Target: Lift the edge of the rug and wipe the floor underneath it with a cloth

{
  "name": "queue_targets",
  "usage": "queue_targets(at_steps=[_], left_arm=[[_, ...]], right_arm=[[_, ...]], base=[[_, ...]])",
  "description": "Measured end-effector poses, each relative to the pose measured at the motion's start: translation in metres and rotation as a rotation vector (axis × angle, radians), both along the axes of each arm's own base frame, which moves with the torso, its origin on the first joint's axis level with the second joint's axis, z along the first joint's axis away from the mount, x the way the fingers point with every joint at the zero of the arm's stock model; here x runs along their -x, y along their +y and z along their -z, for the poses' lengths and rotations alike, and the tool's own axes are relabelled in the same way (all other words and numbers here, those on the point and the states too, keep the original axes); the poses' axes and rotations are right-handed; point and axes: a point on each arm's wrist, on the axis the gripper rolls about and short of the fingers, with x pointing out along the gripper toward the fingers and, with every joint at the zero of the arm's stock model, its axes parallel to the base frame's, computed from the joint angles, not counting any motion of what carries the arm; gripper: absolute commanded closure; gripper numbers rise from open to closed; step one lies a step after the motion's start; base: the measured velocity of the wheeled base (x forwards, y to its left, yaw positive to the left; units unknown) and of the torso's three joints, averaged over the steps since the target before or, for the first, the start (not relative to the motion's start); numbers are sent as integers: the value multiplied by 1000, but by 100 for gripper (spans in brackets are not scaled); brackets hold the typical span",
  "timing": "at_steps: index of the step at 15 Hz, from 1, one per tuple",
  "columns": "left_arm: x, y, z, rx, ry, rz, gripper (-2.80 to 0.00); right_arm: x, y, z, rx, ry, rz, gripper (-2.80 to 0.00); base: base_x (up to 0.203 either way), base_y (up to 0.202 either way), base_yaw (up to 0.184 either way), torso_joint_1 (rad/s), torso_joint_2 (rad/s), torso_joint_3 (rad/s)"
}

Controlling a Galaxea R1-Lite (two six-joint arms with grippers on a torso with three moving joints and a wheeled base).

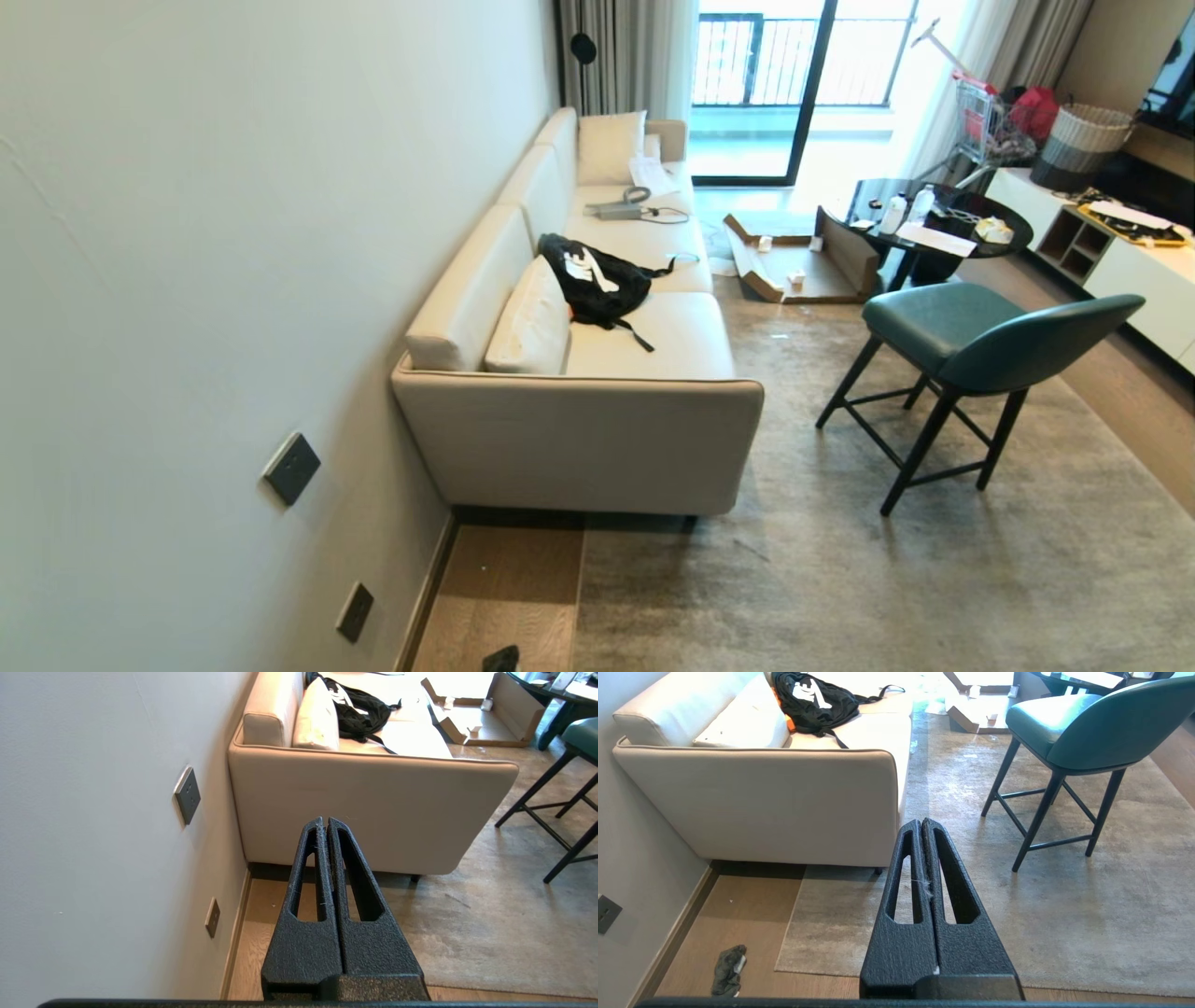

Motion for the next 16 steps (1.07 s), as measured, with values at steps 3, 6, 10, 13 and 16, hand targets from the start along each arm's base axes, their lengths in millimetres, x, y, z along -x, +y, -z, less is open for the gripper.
queue_targets(at_steps=[3,6,10,13,16], left_arm=[[0,0,0,0,0,-1,0],[0,0,0,0,0,-1,0],[0,0,0,0,0,0,0],[0,0,0,0,0,0,0],[0,0,0,0,0,-1,0]], right_arm=[[0,0,0,0,0,0,0],[0,0,0,0,0,0,0],[0,0,0,0,0,0,0],[0,0,0,0,0,0,0],[0,0,0,0,0,0,0]], base=[[0,0,0,0,0,0],[0,0,0,0,0,0],[0,0,0,0,0,0],[0,0,0,0,0,0],[0,0,0,0,0,0]])
